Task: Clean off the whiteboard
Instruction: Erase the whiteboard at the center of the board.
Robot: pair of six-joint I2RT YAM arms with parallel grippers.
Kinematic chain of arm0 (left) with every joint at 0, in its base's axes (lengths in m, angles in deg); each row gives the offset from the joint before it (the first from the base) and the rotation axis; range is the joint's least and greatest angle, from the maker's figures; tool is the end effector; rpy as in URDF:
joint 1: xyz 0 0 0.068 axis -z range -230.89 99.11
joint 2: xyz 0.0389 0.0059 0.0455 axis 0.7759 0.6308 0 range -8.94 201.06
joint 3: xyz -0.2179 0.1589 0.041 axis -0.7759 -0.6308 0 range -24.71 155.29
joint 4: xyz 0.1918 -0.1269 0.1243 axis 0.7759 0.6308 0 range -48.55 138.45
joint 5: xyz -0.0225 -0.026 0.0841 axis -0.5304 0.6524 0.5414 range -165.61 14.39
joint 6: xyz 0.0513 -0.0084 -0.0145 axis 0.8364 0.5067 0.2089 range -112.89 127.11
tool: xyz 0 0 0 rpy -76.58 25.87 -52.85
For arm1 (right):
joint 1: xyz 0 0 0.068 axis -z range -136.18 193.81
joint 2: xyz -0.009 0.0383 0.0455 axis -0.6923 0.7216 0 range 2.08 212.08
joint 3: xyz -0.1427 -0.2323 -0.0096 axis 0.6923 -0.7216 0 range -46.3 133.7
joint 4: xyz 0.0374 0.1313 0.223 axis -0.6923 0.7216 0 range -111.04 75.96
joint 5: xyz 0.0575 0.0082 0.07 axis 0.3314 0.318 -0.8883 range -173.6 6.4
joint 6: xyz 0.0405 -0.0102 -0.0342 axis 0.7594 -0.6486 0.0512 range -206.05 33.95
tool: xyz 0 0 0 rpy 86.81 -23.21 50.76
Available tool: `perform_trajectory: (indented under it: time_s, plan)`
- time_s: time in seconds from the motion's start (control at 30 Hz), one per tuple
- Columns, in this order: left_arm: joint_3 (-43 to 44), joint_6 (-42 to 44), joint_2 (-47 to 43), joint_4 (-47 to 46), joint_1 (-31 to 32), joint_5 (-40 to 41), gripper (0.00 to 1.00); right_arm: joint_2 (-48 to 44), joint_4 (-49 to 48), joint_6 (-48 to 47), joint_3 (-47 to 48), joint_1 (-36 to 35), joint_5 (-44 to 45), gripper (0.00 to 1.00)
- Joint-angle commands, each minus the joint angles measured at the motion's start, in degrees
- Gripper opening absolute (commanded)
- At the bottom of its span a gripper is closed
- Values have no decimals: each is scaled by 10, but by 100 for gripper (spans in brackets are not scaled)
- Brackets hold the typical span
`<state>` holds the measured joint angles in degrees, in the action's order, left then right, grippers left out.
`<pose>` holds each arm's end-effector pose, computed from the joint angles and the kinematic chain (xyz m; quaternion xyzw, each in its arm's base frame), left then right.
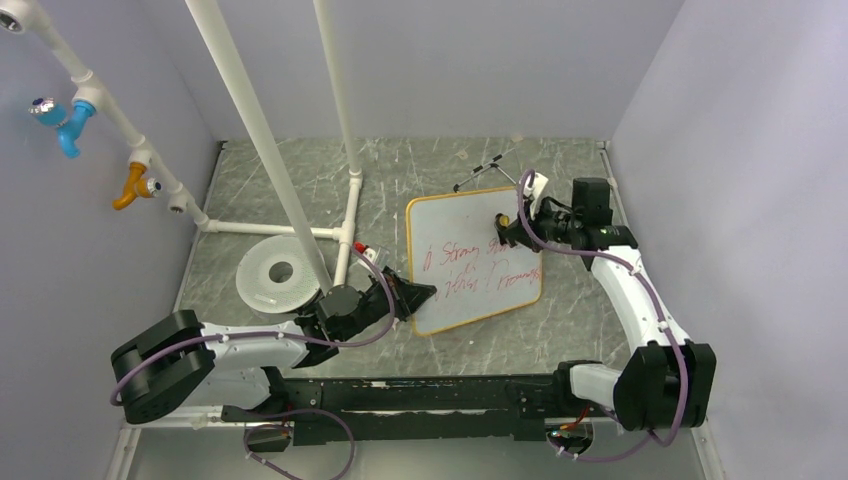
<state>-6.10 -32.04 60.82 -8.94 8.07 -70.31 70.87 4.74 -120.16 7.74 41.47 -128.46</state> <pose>0.1257 -0.2026 0.2065 0.0902 0.7060 -0.5084 0.4847 0.2509 0.0354 0.2907 -0.4142 0.7475 0.2274 0.4669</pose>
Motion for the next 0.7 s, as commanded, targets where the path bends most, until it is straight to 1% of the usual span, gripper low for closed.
perform_trajectory:
  time_s: [0.0,0.03,0.07,0.1,0.13,0.17,0.2,0.23,0.3,0.37,0.4,0.43,0.47,0.5,0.53,0.57,0.6,0.67]
  plan:
    - [-12,111,-9,63,20,-85,0,-16,-89,82,-32,-9,13,0]
    - [-13,112,-11,64,20,-85,0,-20,-144,134,-50,-7,128,0]
    - [-13,112,-13,66,20,-84,0,-17,-172,167,-52,-3,223,0]
    - [-13,113,-14,68,20,-83,0,-12,-183,187,-49,6,281,0]
    - [-12,113,-14,70,20,-83,0,-6,-182,200,-44,18,301,0]
    - [-11,114,-14,71,19,-83,0,-3,-174,200,-41,29,286,0]
    - [-9,114,-13,73,19,-84,0,-3,-161,188,-39,43,254,0]
    - [-7,114,-12,74,20,-85,0,-3,-140,164,-36,49,202,0]
    - [-4,115,-9,75,19,-86,0,-3,-70,97,-24,52,44,0]
    - [-3,114,-9,76,20,-87,0,-2,0,15,-12,52,-86,0]
    - [-3,113,-11,78,20,-88,0,-5,24,-12,-8,52,-131,0]
    - [-3,113,-12,79,19,-87,0,-11,30,-24,-8,52,-154,0]
    - [-3,113,-13,80,19,-86,0,-19,17,-15,-17,52,-159,0]
    - [-4,114,-14,80,20,-86,0,-29,-14,13,-29,52,-146,0]
    - [-3,116,-15,79,20,-87,0,-40,-64,61,-45,52,-114,0]
    - [-3,119,-14,79,19,-90,0,-53,-132,126,-59,52,-40,0]
    - [-2,129,-14,79,20,-93,0,-55,-156,155,-64,52,16,0]
    - [6,150,-15,98,20,-92,0,-52,-170,182,-58,53,104,0]
